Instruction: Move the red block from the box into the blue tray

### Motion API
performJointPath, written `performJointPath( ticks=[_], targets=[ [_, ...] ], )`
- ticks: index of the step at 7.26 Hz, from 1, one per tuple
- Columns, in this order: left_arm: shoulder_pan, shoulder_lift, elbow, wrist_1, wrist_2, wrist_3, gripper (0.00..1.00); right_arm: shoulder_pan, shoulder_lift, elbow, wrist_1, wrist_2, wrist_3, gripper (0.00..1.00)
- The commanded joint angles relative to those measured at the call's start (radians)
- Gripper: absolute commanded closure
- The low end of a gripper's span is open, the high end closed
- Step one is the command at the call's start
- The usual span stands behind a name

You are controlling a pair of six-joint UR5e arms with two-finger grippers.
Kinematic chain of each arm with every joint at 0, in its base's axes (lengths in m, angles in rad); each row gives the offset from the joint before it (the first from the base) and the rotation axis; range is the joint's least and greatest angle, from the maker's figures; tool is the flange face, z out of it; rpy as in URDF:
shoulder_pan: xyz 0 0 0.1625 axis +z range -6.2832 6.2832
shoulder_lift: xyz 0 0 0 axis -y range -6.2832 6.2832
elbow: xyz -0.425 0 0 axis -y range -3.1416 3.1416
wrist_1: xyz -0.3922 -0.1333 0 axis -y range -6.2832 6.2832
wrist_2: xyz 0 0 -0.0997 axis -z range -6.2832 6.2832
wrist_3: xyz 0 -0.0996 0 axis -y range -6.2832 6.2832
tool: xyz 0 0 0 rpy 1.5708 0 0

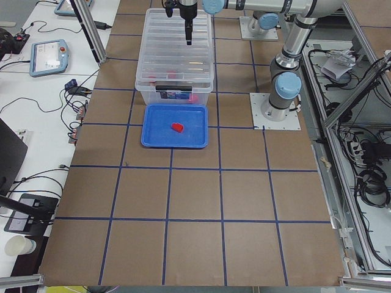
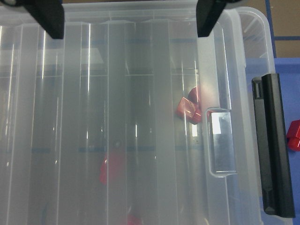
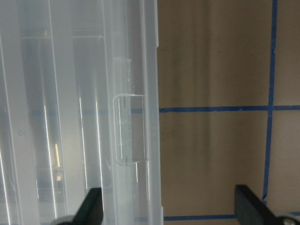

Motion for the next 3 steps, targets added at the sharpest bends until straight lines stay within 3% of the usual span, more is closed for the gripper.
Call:
performJointPath(
  ticks=[1,3],
  targets=[
    [0.0,0.004,-0.002,0.003,0.007,0.002,0.0,0.0,-0.001,-0.005,0.0,-0.009,0.002,0.0],
    [0.0,0.011,0.009,0.003,0.012,0.003,0.0,0.0,0.001,-0.004,0.0,-0.015,0.003,0.0]
  ],
)
